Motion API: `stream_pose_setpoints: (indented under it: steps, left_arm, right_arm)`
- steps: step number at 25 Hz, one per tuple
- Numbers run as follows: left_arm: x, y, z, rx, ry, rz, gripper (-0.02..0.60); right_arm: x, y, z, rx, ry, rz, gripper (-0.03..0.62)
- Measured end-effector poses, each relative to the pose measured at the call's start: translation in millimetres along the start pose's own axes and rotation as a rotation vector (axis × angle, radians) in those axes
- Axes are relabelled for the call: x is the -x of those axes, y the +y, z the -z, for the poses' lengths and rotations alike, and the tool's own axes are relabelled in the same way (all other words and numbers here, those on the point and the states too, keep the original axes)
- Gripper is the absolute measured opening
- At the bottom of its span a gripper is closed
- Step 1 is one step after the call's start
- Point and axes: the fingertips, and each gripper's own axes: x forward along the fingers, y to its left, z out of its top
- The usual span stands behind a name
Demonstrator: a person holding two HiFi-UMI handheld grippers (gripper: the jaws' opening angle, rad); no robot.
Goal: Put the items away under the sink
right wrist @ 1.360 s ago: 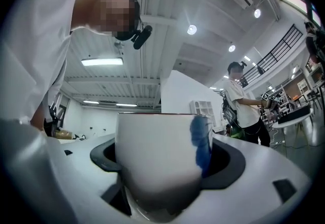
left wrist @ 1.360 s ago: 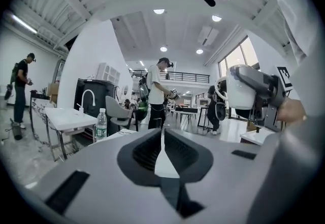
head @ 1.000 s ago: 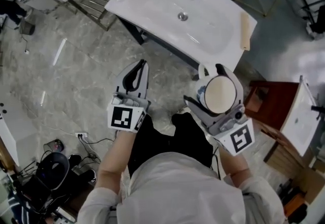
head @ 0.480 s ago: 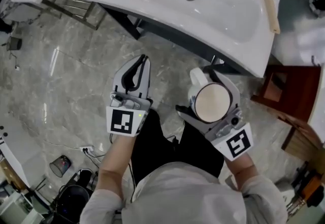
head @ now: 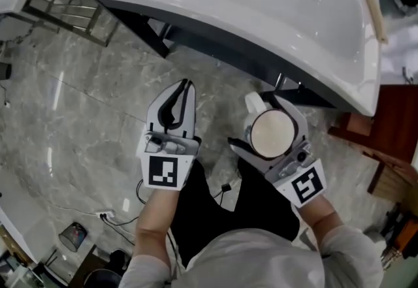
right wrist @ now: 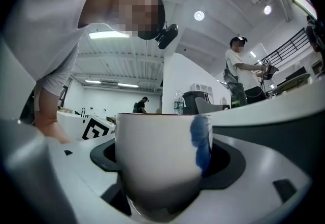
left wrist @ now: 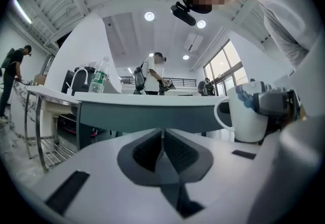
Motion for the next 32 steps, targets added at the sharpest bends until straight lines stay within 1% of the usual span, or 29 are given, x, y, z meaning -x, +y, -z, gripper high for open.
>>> stream_pose_setpoints:
  steps: [3,8,13,17,22,26,30,32]
  left_arm:
    - [-5.4,9.7,30.7,-0.007,-0.011,0.0,0.02]
    - [-18.4,14.4,76.8,-0.014,-0.022,0.014,0.02]
    - [-31.0,16.5,110.1,-0.031,-0.063,0.028,0.02]
    - [-44.4,21.3,135.7,-0.07,-0.072,0.064,0.02]
    - [-60.3,18.6,147.7,-0.048,-0.117,0.095,0.02]
    - [-69.0,21.3,153.5,-0.014,-0.149,0.106,0.02]
    - [-73.5,20.1,155.0,-0.03,-0.152,0.124,0.02]
    - [-75.9,21.5,152.8,-0.026,-0.162,0.124,0.02]
  right_arm:
    - [-6.2,-5.0,33.2,0.016,0.013,-0.007,0.393]
    - [-12.4,-21.0,79.4,0.041,0.003,0.019,0.393]
    - [-20.4,-36.6,124.6,0.077,0.004,0.034,0.393]
    - [-26.7,-56.1,150.0,0.086,-0.024,0.077,0.393]
    - [-27.2,-76.8,175.7,0.114,-0.024,0.119,0.393]
    - [-28.9,-94.7,190.6,0.128,-0.007,0.166,0.393]
    - [-33.8,-113.7,197.0,0.136,0.001,0.217,0.393]
    - [-39.5,-123.0,197.9,0.142,-0.004,0.238,0.393]
